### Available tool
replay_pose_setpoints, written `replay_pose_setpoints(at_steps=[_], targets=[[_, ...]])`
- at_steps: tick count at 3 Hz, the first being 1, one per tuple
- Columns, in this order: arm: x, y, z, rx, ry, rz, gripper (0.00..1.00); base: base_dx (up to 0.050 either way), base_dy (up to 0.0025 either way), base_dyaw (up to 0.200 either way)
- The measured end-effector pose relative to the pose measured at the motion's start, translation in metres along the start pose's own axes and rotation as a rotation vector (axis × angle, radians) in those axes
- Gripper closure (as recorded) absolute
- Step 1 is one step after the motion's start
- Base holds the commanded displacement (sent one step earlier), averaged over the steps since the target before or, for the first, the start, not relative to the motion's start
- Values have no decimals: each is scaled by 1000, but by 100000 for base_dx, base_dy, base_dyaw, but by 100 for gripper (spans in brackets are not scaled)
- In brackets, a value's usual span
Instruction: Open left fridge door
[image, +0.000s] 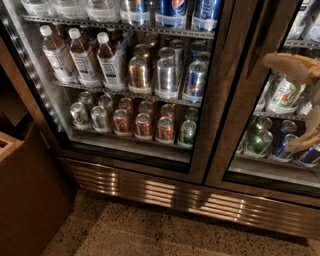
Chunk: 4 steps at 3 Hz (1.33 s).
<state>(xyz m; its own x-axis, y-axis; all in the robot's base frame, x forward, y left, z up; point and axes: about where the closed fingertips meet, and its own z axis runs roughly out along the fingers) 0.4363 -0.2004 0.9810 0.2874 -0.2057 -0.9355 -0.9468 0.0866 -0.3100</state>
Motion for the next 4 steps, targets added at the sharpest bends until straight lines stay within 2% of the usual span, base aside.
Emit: replay_pose_setpoints(at_steps=[1,2,3,4], targets=[[-12,-2,0,-1,5,-23,0,0,0,0],[-34,-6,-7,12,16,-66,0,0,0,0],[-34,-6,-6,12,16,-66,0,0,0,0],[-38,-1,14,-34,37,-84,0,0,0,0]])
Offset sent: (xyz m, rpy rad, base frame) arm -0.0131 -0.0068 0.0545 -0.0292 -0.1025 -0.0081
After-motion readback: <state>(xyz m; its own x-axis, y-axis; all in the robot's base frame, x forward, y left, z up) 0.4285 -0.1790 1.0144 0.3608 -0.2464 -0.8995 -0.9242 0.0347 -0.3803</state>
